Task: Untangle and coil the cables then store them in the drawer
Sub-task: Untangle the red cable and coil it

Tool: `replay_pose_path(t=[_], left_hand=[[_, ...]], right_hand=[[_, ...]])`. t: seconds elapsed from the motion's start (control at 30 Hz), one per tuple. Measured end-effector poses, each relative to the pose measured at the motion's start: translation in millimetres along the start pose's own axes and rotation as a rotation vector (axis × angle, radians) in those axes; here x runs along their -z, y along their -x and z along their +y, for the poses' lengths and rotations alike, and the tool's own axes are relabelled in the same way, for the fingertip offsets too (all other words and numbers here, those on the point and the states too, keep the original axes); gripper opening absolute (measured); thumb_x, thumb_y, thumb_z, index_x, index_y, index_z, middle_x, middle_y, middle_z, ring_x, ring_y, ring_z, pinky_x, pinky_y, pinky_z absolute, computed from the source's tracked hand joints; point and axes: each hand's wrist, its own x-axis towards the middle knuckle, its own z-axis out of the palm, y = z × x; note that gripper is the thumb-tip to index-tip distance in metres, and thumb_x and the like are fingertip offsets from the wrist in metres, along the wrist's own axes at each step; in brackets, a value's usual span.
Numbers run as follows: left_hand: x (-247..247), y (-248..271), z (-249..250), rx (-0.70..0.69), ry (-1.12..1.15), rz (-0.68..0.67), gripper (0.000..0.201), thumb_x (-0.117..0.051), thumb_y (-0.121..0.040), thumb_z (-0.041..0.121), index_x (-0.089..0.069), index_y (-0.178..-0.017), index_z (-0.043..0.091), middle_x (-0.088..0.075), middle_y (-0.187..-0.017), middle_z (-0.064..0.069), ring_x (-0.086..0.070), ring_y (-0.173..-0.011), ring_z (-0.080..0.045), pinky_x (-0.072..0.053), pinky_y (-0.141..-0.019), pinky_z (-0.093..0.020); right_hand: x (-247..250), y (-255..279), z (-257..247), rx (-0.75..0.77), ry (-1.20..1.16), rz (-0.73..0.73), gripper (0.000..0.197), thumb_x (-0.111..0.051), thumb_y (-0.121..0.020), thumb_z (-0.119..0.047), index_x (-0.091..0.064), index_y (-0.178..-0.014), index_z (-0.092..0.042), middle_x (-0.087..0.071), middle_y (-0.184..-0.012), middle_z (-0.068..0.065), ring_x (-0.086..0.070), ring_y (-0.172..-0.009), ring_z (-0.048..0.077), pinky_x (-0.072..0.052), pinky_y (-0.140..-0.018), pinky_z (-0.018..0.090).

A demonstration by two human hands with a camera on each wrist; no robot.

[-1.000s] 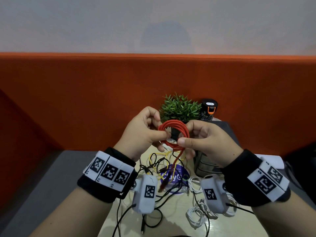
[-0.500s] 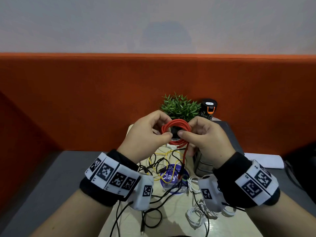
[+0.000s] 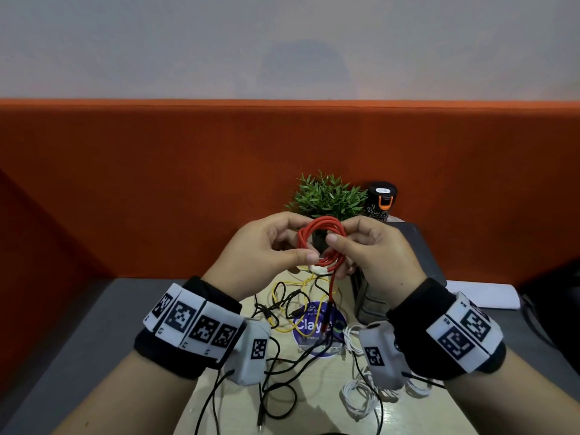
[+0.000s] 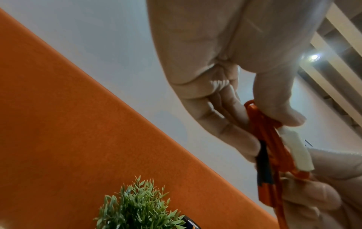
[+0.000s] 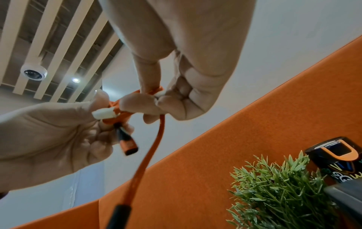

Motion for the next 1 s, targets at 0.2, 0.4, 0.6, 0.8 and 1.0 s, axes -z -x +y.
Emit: replay_pose_path(t=[0.2,0.4,0.6,0.8,1.0], left_hand=[[-3.7,-0.7,-3.8,-0.014,0.13,0.074,0.036,-0.074,-0.073,0.009,-0.065,-0.106,0.016,-0.069,-0.073,-0.006,-0.068,-0.067,-0.018,-0.054,-0.054,-0.03],[-3.6,-1.8,-9.3,0.001,0.22,0.178,0.035,-0.072,-0.075,0.003,-0.065,-0.107,0.015,-0.065,-0.076,-0.017,-0.065,-0.066,-0.017,-0.054,-0.05,-0.028],[-1.3,-2.5,-11.4,-0.052,0.177,0.25,0.036,-0.072,-0.076,0.001,-0.067,-0.103,0.024,-0.069,-0.077,-0.012,-0.067,-0.067,-0.02,-0.053,-0.05,-0.028],[0.5,-3.5,-14.2,-0.114,0.06,0.305,0.039,-0.075,-0.075,0.003,-0.069,-0.099,0.033,-0.071,-0.082,-0.005,-0.065,-0.071,-0.017,-0.054,-0.054,-0.028],[1.7,-3.9,-16.1,-0.101,0.051,0.302,0.042,-0.076,-0.074,0.004,-0.071,-0.097,0.039,-0.071,-0.082,-0.003,-0.065,-0.071,-0.015,-0.054,-0.053,-0.028]], right_hand=[[1.4,-1.9,-0.1,0.055,0.035,0.02,0.008,-0.068,-0.085,-0.019,-0.074,-0.089,-0.016,-0.069,-0.075,0.012,-0.058,-0.059,0.022,-0.049,-0.053,0.03],[0.0,1.6,-0.2,-0.048,-0.125,-0.124,0.022,-0.05,-0.095,-0.017,-0.072,-0.098,-0.014,-0.064,-0.075,0.01,-0.059,-0.061,0.016,-0.044,-0.054,0.024],[-2.2,6.0,1.5,-0.061,0.005,-0.218,0.02,-0.052,-0.095,-0.009,-0.072,-0.094,-0.011,-0.066,-0.076,0.002,-0.059,-0.06,0.012,-0.048,-0.055,0.021],[0.7,3.6,3.5,-0.074,0.098,-0.168,0.028,-0.052,-0.095,-0.004,-0.072,-0.09,-0.022,-0.056,-0.063,-0.003,-0.043,-0.048,0.007,-0.038,-0.048,0.015],[0.2,3.4,8.1,-0.077,0.095,-0.131,0.019,-0.059,-0.091,-0.004,-0.072,-0.089,-0.017,-0.057,-0.067,0.005,-0.048,-0.047,0.008,-0.043,-0.051,0.021]])
